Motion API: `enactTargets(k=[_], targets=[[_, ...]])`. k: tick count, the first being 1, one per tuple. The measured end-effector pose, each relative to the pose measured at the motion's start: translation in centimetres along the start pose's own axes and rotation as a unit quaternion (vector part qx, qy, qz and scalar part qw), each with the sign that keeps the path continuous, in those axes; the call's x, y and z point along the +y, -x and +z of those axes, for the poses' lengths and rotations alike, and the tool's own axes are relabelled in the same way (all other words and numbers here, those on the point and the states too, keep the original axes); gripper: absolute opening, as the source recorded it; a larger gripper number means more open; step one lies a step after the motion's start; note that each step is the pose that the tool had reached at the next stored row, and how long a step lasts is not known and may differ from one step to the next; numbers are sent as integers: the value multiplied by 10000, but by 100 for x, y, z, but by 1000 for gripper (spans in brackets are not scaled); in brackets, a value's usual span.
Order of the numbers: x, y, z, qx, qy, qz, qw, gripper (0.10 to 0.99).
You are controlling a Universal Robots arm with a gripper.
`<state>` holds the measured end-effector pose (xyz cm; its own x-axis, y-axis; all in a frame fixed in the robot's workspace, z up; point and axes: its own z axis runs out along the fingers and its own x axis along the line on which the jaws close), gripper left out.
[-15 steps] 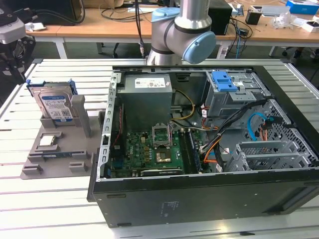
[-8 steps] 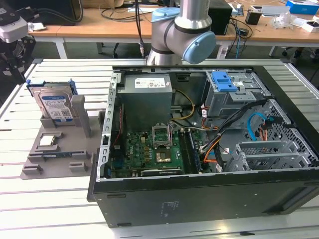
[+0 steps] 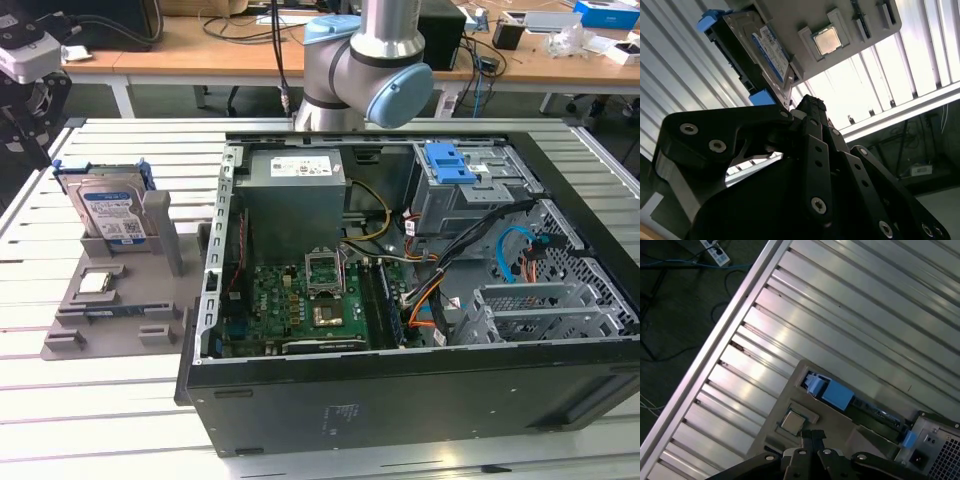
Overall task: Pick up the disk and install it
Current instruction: 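Pick up the disk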
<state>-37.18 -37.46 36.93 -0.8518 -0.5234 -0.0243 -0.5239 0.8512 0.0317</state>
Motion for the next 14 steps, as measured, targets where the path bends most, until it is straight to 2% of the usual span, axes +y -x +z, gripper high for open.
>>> enactTargets(k=[6, 14], targets=[[0, 0, 0, 8, 6, -258, 9997, 106], [0, 0, 0, 21, 16, -650, 9979, 106]])
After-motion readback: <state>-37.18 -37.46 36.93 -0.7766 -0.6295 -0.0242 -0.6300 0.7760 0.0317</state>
